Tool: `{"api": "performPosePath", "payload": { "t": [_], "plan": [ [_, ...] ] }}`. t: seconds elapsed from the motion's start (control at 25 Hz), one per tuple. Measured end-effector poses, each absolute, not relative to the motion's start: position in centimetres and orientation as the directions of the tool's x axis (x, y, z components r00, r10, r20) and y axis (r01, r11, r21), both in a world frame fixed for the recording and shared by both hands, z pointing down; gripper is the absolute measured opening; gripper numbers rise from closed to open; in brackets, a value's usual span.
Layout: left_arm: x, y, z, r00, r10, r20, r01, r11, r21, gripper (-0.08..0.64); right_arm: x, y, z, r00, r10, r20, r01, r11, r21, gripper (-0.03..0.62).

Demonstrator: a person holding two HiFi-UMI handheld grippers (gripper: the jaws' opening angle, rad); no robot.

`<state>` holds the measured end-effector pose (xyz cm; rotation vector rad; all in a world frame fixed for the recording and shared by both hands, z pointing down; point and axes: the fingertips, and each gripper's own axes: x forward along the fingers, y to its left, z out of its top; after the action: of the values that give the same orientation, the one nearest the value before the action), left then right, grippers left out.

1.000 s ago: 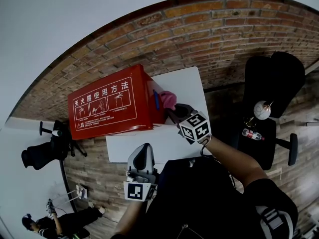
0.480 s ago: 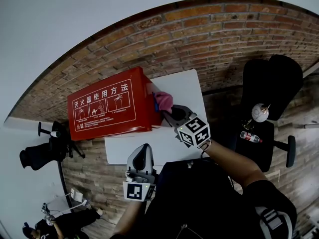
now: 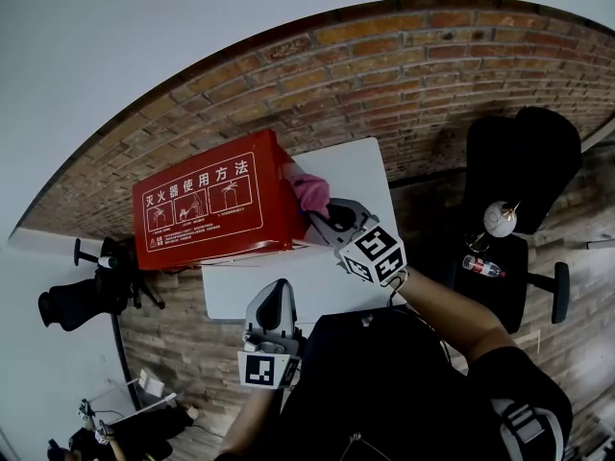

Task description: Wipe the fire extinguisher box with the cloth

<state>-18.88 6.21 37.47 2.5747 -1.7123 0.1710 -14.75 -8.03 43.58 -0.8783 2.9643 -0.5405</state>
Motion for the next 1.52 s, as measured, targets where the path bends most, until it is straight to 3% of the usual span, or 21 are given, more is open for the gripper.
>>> {"api": "performPosePath", "payload": {
  "t": [0.48,1.12,1.52],
  "plan": [
    [-18.8,6.5,37.4,0.378,-0.920,0.109,-0.924,-0.382,-0.025,0.048,-14.7,-8.3,38.5,-0.854,-0.520,0.003,-0.501,0.821,-0.273,0.071],
    [-18.3,6.2,36.9,0.379,-0.918,0.114,-0.924,-0.383,-0.015,0.049,-14.4,-7.5,34.0,-0.904,-0.422,-0.072,-0.337,0.805,-0.488,0.071],
    [-17.8,4.5,37.1,0.496,-0.860,0.118,-0.864,-0.503,-0.032,0.048,-14.5,-7.5,33.3,-0.888,-0.458,-0.042,-0.371,0.768,-0.522,0.071]
  ]
}}
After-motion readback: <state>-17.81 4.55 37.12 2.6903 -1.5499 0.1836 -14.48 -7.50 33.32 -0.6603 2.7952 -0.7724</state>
